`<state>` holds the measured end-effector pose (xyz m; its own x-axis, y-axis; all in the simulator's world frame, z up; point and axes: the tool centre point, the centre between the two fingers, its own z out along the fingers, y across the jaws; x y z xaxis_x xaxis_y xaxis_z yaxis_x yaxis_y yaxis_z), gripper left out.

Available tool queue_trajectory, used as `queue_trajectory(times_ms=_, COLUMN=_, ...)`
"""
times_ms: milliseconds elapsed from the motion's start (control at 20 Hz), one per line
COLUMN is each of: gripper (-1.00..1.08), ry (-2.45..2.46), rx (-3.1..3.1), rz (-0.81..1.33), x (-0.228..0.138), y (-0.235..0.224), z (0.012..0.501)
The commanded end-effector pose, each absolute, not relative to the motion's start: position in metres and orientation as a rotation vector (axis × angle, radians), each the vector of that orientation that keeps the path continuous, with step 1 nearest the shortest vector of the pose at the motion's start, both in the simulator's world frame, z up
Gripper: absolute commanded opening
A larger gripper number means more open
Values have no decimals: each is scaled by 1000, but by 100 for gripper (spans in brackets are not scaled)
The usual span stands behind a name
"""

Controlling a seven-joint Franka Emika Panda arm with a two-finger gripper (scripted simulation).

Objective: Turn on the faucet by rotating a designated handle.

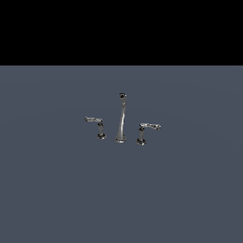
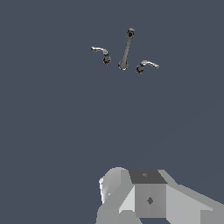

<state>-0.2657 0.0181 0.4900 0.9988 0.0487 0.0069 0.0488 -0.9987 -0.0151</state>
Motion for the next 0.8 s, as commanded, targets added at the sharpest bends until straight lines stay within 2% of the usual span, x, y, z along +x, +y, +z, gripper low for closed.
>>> queue_trajectory(times_ms=0, gripper=-100, ry=-76, rx=-3125, rz=-10, x=-266, y=18, z=490)
queue_trajectory(times_ms=750, gripper=-100, ry=-42, rx=-3136, rz=-27, x=-254, y=6, z=492)
